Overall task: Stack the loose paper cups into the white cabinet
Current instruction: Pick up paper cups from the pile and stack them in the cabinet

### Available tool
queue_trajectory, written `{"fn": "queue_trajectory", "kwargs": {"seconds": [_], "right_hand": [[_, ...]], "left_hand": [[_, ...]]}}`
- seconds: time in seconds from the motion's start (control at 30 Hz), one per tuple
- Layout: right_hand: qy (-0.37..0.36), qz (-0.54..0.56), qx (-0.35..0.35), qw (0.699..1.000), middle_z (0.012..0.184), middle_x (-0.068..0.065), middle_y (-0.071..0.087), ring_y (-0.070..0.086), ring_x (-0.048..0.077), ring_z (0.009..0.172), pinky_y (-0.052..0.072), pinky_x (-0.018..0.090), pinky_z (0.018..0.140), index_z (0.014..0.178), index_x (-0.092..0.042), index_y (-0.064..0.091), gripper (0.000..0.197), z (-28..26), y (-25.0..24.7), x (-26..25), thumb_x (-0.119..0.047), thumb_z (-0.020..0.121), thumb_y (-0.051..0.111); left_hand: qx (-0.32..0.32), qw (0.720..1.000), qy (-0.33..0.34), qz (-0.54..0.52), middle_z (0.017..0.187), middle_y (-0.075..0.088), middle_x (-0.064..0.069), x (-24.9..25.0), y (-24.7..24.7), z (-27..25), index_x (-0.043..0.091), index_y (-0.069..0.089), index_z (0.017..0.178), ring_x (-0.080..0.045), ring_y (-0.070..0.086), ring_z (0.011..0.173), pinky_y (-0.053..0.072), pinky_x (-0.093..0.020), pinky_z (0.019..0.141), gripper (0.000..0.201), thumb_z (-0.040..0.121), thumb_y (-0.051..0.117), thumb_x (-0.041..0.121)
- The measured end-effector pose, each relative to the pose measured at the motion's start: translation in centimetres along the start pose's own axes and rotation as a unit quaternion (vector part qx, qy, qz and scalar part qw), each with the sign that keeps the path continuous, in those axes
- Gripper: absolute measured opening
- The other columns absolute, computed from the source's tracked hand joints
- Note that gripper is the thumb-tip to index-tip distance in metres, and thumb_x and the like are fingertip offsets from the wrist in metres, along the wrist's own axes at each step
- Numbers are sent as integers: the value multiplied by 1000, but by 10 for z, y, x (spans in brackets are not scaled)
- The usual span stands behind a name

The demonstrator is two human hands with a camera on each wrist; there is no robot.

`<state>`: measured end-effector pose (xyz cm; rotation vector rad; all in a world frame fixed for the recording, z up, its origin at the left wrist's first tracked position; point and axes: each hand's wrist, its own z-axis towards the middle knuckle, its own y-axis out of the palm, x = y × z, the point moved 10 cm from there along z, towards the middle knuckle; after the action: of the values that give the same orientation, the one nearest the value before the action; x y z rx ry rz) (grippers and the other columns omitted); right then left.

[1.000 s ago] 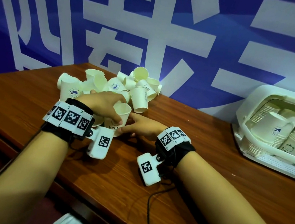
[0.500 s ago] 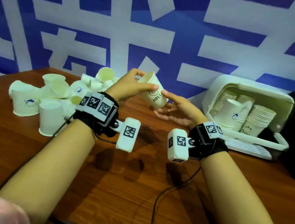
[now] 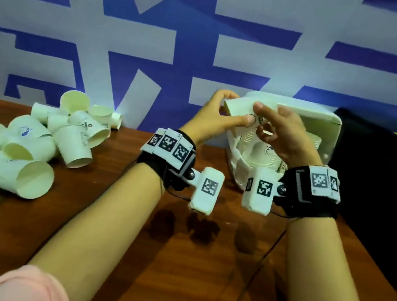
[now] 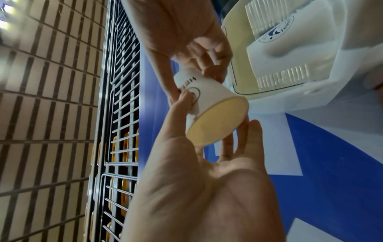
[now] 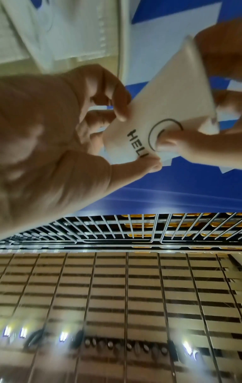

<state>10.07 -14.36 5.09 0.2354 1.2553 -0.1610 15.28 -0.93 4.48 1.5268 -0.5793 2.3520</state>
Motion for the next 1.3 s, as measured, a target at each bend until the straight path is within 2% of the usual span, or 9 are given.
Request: {"fn": "queue_trajectory", "kwargs": {"seconds": [0.23,0.37,0.5,0.63,0.73,0.97,1.1,1.23,1.3], "right_hand": [[-91,-29,33,995,117,9,63,65,22,106,56,31,85,124,-14,56,58,2,-37,-22,-2,72,78],[-136,-89,52,985,125,4,59,61,22,112,55,34,90,128,-16,54,64,5,-50,-26,5,72,77],[-169,-156,85,969,129,-4,57,58,19,116,52,44,97,124,-27,56,67,7,-59,-24,-9,65,81],[-178,-160,117,964,126,3,60,59,22,115,52,44,96,124,-17,53,71,11,-66,-18,-18,60,84],[-178,-156,120,964,125,4,61,59,23,115,51,48,96,119,-22,51,67,14,-68,-10,-21,59,84],[-148,-160,134,967,125,6,61,59,17,114,53,25,84,128,-12,52,62,27,-79,18,-10,73,80],[-84,-172,126,973,123,7,63,60,19,114,53,33,93,131,-14,50,54,38,-85,46,-10,82,74],[-33,-191,106,975,119,9,61,60,17,108,51,21,86,143,-6,40,56,43,-82,67,-8,92,63],[-25,-203,100,974,124,9,60,58,16,112,49,25,93,145,-4,38,56,43,-80,72,-10,94,60]], "left_hand": [[-13,994,68,84,119,50,3,8,42,26,19,42,126,-11,52,104,49,-23,83,66,74,81,29],[-11,993,91,68,119,55,2,8,54,36,17,43,125,-11,55,106,50,-22,84,62,75,80,24],[13,991,106,85,121,58,-1,5,61,45,12,47,126,-11,55,107,45,-11,80,53,81,74,20],[19,990,105,97,124,60,-4,-1,66,51,12,49,128,-16,57,112,49,-27,92,50,84,70,22],[13,991,99,95,126,60,-4,-8,67,52,14,48,131,-15,56,112,48,-25,90,49,87,68,23],[-29,993,40,110,132,57,-5,-35,80,59,15,42,138,-18,54,118,47,-33,98,51,93,60,27],[-63,987,-10,148,135,54,-8,-57,89,60,12,40,139,-21,54,119,47,-31,93,49,96,54,29],[-76,977,-36,198,129,56,-10,-72,94,60,9,44,135,-18,55,106,41,-26,78,46,97,50,36],[-69,976,-45,201,131,55,-10,-77,94,59,9,43,135,-21,55,112,40,-26,79,48,98,48,38]]}}
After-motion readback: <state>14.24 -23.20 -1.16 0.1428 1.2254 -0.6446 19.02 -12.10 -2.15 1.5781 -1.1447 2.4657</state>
